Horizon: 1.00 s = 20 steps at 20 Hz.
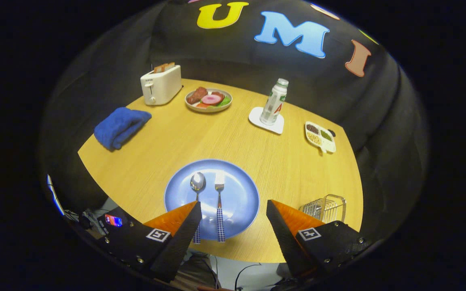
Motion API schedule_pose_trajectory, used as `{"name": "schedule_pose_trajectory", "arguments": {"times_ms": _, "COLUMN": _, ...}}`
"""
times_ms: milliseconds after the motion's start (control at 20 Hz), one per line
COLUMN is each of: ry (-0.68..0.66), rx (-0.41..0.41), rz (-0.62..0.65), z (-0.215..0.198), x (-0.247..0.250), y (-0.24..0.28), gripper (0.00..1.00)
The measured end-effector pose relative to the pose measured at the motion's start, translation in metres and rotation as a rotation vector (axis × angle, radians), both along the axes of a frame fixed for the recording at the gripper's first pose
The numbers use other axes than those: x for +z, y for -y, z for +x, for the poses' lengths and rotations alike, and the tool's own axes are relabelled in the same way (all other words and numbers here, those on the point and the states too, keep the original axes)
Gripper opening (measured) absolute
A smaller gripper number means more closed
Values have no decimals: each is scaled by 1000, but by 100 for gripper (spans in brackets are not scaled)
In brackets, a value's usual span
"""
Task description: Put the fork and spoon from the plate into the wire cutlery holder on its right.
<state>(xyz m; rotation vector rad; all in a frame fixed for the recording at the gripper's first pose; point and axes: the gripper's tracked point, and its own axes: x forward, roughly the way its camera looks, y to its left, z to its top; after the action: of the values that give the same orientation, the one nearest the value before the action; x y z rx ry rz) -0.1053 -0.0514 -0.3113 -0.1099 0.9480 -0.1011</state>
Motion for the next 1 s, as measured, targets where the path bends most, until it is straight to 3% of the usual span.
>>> {"name": "schedule_pose_trajectory", "arguments": {"times_ms": 100, "ry": -79, "rx": -2, "rz": 19, "z": -5, "x": -17, "y": -4, "gripper": 97}}
{"name": "schedule_pose_trajectory", "arguments": {"times_ms": 250, "ry": -141, "rx": -6, "rz": 28, "z": -5, "x": -32, "y": -5, "gripper": 85}}
{"name": "schedule_pose_trajectory", "arguments": {"times_ms": 400, "ry": -182, "rx": -3, "rz": 23, "z": -1, "x": -43, "y": -2, "gripper": 84}}
{"name": "schedule_pose_trajectory", "arguments": {"times_ms": 450, "ry": -194, "rx": 7, "rz": 24, "z": 2, "x": -47, "y": -2, "gripper": 75}}
{"name": "schedule_pose_trajectory", "arguments": {"times_ms": 600, "ry": -247, "rx": 29, "rz": -12, "z": 4, "x": -58, "y": 0, "gripper": 73}}
{"name": "schedule_pose_trajectory", "arguments": {"times_ms": 700, "ry": -289, "rx": 31, "rz": 18, "z": 2, "x": -65, "y": -6, "gripper": 44}}
{"name": "schedule_pose_trajectory", "arguments": {"times_ms": 1000, "ry": -366, "rx": 35, "rz": 23, "z": 3, "x": -84, "y": -8, "gripper": 44}}
